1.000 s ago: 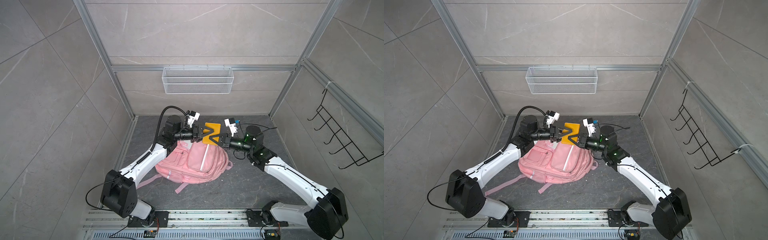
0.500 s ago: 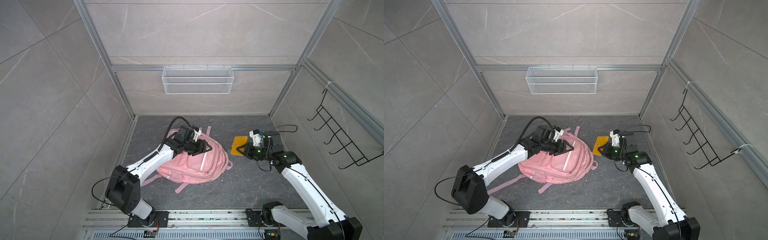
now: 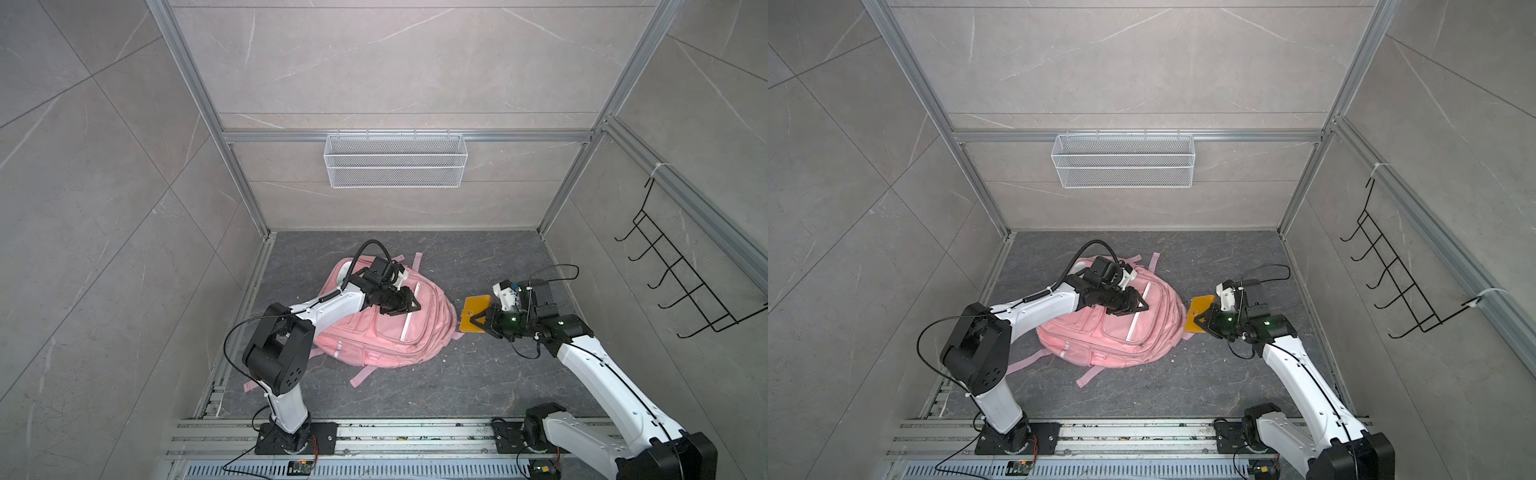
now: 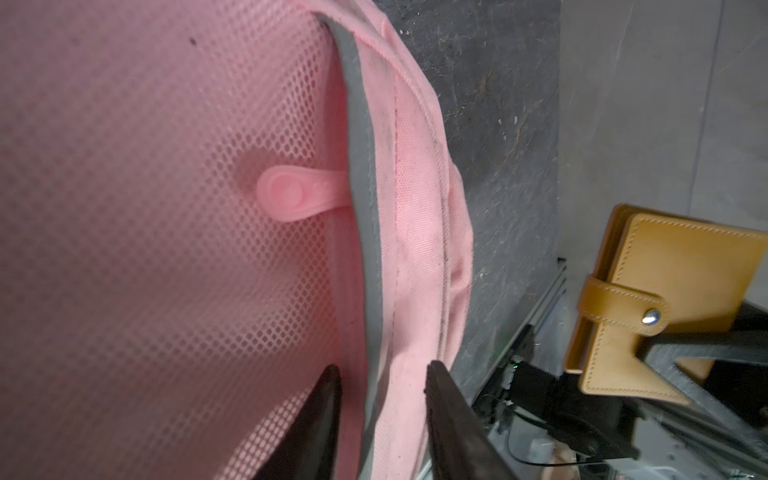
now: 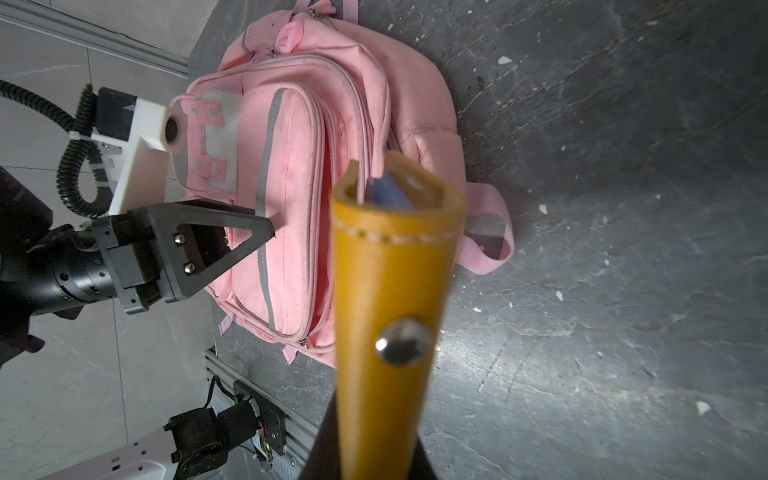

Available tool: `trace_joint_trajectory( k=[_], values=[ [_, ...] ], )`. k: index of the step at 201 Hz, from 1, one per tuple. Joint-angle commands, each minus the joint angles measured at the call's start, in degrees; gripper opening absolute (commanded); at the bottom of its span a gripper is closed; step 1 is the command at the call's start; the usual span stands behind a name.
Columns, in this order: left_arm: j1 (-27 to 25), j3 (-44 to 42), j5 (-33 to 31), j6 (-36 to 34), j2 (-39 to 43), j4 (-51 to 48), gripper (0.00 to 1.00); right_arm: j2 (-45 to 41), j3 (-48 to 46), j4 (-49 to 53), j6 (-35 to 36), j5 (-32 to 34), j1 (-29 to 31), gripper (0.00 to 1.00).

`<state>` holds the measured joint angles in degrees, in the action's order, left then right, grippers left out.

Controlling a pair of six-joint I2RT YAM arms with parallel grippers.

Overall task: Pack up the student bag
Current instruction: 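Lower the yellow wallet into the backpack opening and release it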

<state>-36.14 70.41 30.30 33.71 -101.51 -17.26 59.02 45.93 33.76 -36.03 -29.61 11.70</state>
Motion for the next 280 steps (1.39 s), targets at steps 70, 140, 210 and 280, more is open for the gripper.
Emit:
trace_joint_trajectory(
  k=[70,140,210,280],
  values=[
    [-0.73,1.49,9.69,2.27,3.73,9.16,0.00,1.37,-3.47,-9.98,-2.93,-4.72,0.16,0.00],
    [3.95,-2.95,19.80,9.68,15.93,18.48,0.00,6.42,-2.57,-25.83,-8.35,-9.51,8.47,0.00],
    [4.38,-2.14,22.99,12.75,17.81,21.93,0.00,21.09,0.70,-49.24,-17.70,-9.51,18.44,0.00],
    [4.36,-3.62,19.25,14.20,18.46,24.49,0.00,28.04,3.51,-52.02,-17.32,-7.80,21.01,0.36]
  ],
)
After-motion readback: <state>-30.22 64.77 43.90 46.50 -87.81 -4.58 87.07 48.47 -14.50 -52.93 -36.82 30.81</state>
